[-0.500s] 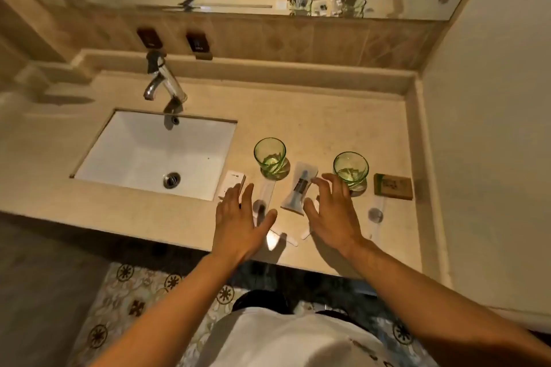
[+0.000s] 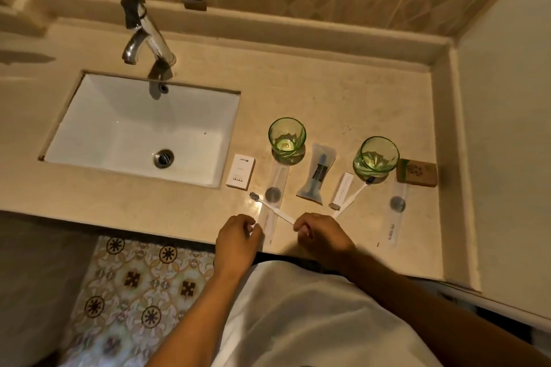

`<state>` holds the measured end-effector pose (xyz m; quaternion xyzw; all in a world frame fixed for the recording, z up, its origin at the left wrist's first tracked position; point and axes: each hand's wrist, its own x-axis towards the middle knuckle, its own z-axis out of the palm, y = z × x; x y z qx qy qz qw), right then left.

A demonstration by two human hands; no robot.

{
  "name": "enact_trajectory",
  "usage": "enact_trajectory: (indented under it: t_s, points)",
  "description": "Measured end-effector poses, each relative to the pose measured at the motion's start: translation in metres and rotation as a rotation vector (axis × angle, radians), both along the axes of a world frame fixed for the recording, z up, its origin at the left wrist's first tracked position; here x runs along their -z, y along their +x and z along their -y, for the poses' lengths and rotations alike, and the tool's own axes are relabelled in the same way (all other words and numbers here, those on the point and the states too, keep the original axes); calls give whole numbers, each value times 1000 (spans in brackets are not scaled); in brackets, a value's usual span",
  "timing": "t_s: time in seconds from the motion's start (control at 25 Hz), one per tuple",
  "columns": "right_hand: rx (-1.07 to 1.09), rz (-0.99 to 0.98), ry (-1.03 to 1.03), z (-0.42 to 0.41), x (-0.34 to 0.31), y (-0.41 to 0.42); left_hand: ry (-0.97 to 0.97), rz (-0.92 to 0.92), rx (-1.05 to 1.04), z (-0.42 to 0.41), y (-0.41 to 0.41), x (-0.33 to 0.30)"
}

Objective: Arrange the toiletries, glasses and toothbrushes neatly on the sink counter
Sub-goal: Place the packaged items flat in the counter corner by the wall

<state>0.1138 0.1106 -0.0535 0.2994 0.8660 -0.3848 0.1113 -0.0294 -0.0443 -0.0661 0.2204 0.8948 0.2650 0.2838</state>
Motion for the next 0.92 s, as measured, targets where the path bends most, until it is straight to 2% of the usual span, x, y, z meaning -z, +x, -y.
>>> enact_trajectory:
  t_s: [0.16,0.4,0.6,0.92]
  points:
    - [40,-4,96,14,26,-29,-72,3,117,-10,-17,15]
    - [98,149,257,6,20,-50,-88,-79,200,-27,-18,19]
    - [173,201,158,-7,21,-39,-179,-59,181,-37,-15,15]
    - [162,216,126,-20,22,-26,-215,21,69,-45,-15,10]
